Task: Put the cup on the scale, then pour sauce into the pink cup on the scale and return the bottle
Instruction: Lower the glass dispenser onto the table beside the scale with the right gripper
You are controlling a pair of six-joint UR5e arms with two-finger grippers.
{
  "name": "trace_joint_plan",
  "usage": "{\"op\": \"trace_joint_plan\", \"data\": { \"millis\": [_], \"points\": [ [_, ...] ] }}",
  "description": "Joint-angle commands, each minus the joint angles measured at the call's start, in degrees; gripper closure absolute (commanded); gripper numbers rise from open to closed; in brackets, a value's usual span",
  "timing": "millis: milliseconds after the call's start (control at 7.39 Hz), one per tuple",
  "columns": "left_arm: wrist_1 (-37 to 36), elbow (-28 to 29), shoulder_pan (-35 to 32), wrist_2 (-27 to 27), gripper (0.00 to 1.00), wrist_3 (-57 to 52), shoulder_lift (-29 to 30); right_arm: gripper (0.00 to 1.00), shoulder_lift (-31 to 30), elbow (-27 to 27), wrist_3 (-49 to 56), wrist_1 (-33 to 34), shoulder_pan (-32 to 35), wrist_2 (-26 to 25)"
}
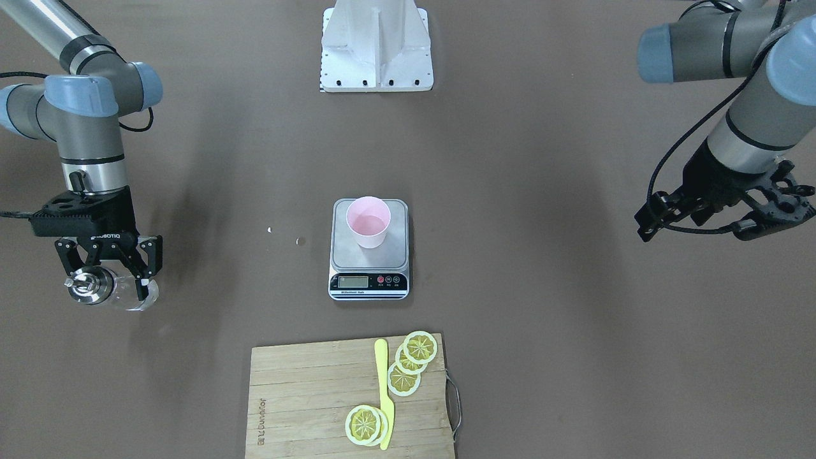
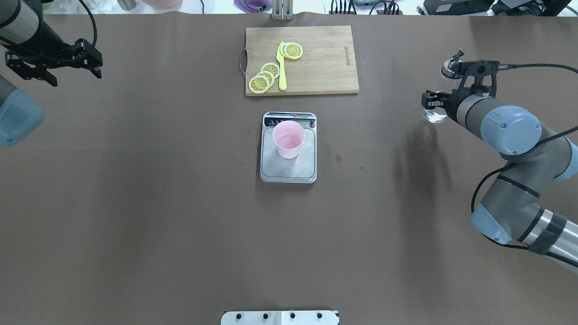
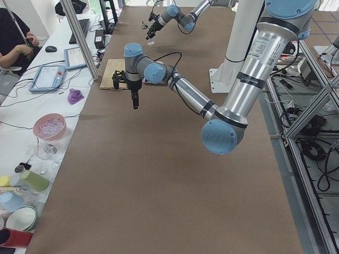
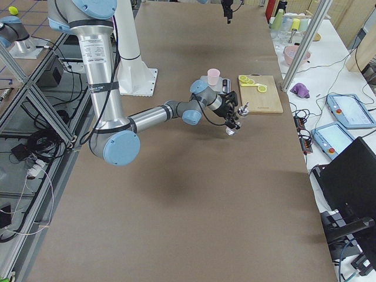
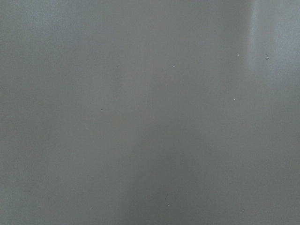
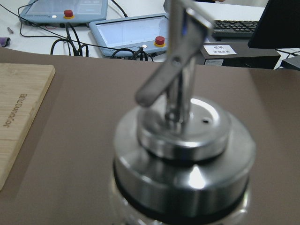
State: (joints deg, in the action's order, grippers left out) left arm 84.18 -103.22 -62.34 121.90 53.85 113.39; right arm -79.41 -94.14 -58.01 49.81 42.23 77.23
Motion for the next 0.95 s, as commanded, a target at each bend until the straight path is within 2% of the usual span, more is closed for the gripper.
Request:
{"op": "trace_joint_plan", "data": {
  "millis": [0, 812],
  "points": [
    [0.0, -0.1, 0.0, 0.0, 0.02, 0.2, 0.1, 1.0, 0.4, 2.3, -0.1, -0.1, -0.8, 0.0],
    [0.0, 0.0, 0.0, 0.0, 0.02, 0.2, 0.1, 1.0, 0.4, 2.3, 0.4, 0.0, -1.0, 0.2]
  ]
}}
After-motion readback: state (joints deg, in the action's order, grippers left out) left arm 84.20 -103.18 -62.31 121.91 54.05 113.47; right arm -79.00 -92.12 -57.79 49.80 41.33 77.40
